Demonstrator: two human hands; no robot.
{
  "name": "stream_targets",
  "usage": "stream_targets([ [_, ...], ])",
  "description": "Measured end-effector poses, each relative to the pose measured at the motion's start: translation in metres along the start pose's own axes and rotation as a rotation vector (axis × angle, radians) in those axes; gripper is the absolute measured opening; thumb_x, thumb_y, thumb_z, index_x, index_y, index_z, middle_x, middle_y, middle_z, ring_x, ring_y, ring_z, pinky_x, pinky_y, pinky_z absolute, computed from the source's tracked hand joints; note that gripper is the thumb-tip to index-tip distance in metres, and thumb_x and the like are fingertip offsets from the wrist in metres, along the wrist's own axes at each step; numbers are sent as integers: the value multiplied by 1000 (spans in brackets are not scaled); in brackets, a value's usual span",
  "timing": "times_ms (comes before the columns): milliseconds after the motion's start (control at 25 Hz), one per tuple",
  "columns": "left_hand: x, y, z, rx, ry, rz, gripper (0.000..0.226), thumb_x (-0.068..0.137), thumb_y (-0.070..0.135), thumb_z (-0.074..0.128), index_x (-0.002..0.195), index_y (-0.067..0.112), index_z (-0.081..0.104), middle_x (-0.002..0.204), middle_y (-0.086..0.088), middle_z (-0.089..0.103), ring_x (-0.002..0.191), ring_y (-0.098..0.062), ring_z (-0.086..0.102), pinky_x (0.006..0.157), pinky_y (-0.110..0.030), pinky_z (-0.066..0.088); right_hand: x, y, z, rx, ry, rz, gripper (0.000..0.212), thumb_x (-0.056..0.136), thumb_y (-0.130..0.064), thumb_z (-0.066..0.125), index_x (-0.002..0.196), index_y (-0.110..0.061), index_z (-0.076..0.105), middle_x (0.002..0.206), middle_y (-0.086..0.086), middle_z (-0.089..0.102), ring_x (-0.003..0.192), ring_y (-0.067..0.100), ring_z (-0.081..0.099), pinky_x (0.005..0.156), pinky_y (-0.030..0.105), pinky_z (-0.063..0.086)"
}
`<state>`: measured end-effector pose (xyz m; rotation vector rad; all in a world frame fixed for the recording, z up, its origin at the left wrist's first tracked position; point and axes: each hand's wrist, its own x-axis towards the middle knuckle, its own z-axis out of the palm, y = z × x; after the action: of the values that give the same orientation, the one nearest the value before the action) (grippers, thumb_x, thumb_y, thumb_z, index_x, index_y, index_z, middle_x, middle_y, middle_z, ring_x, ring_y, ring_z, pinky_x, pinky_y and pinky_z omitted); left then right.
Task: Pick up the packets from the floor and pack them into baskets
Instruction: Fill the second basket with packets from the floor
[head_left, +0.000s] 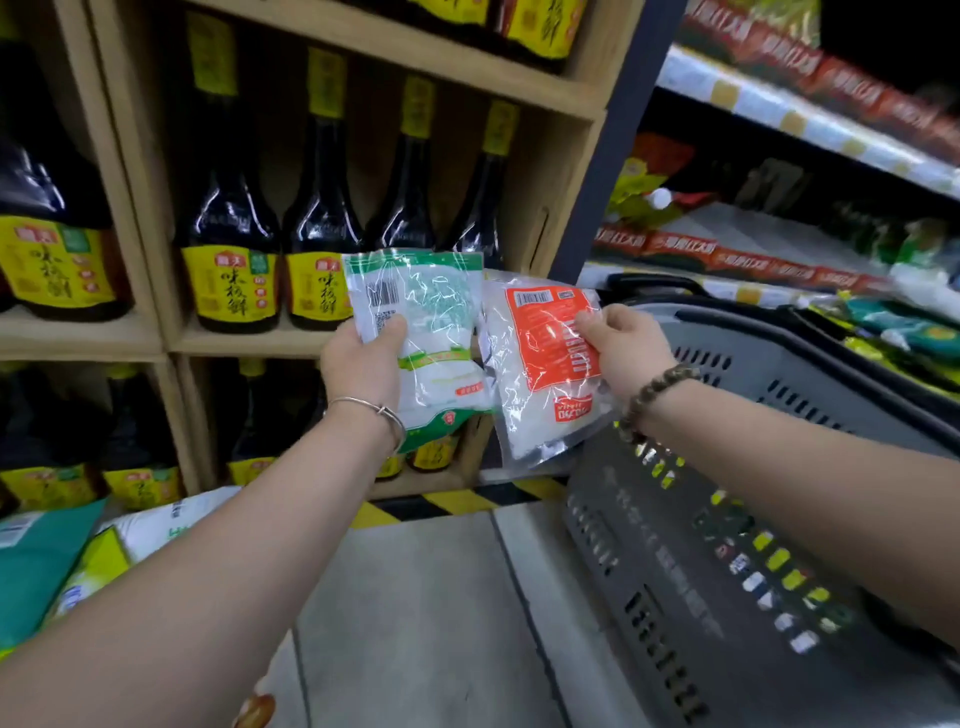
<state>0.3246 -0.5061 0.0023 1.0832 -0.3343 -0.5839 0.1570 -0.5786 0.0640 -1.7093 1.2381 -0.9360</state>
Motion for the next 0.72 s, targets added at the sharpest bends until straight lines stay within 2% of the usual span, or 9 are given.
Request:
stream_targets([
  [80, -12, 12, 23, -46, -43, -2, 18, 89, 10, 58, 76, 21, 63, 81, -2, 64, 79, -27, 63, 80, -50, 55, 2, -15, -31, -9, 19, -71, 21, 98, -26, 48, 91, -7, 55, 91, 14, 68, 83, 28, 67, 83, 46, 55],
  [200, -33, 20, 62, -78, -104, -4, 14, 84, 17, 64, 71, 21, 66, 85, -7, 66, 90, -36, 65, 83, -58, 51, 9, -30, -82, -43, 87, -160, 25, 97, -26, 50, 77, -11, 53, 84, 11, 68, 78, 28, 66, 83, 49, 54],
  [280, -52, 23, 92, -95, -150, -27, 13, 86, 17, 64, 73, 19, 65, 88, -10, 67, 90, -37, 65, 82, -59, 51, 16, -32, -122, -87, 148, -182, 28, 96, -27, 52, 71, -14, 50, 87, 18, 68, 81, 36, 67, 83, 53, 53],
  [360, -73, 23, 125, -116, -199, -36, 14, 91, 12, 59, 77, 16, 63, 83, -10, 66, 78, -32, 65, 76, -55, 54, 23, -31, -165, -136, 194, -209, 29, 94, -29, 55, 68, -16, 49, 90, 21, 68, 84, 38, 66, 81, 57, 52],
  [480, -101, 17, 179, -139, -266, -63, 15, 92, 12, 57, 77, 15, 58, 69, -2, 63, 57, -20, 61, 66, -40, 55, 33, -15, -236, -186, 277, -246, 32, 92, -27, 57, 64, -17, 47, 74, 11, 62, 74, 29, 61, 82, 53, 52],
  [560, -116, 3, 213, -27, -272, -76, 20, 90, 14, 60, 71, 14, 52, 58, -1, 56, 47, -17, 53, 51, -21, 49, 39, 9, -281, -244, 292, -218, 31, 93, -25, 57, 66, -12, 49, 71, 11, 59, 73, 26, 57, 79, 50, 51],
  [600, -123, -9, 230, 67, -285, -79, 23, 87, 16, 63, 69, 13, 50, 58, -4, 51, 48, -20, 50, 48, -19, 45, 41, 24, -301, -292, 291, -199, 28, 93, -25, 56, 71, -7, 53, 75, 16, 61, 73, 27, 58, 79, 49, 51],
  [720, -152, -48, 273, 335, -380, -121, 25, 81, 13, 67, 64, 11, 49, 69, -11, 49, 67, -24, 49, 59, -31, 44, 50, 81, -345, -416, 252, -94, 33, 94, -23, 54, 86, 9, 57, 87, 25, 64, 81, 36, 62, 76, 44, 51],
])
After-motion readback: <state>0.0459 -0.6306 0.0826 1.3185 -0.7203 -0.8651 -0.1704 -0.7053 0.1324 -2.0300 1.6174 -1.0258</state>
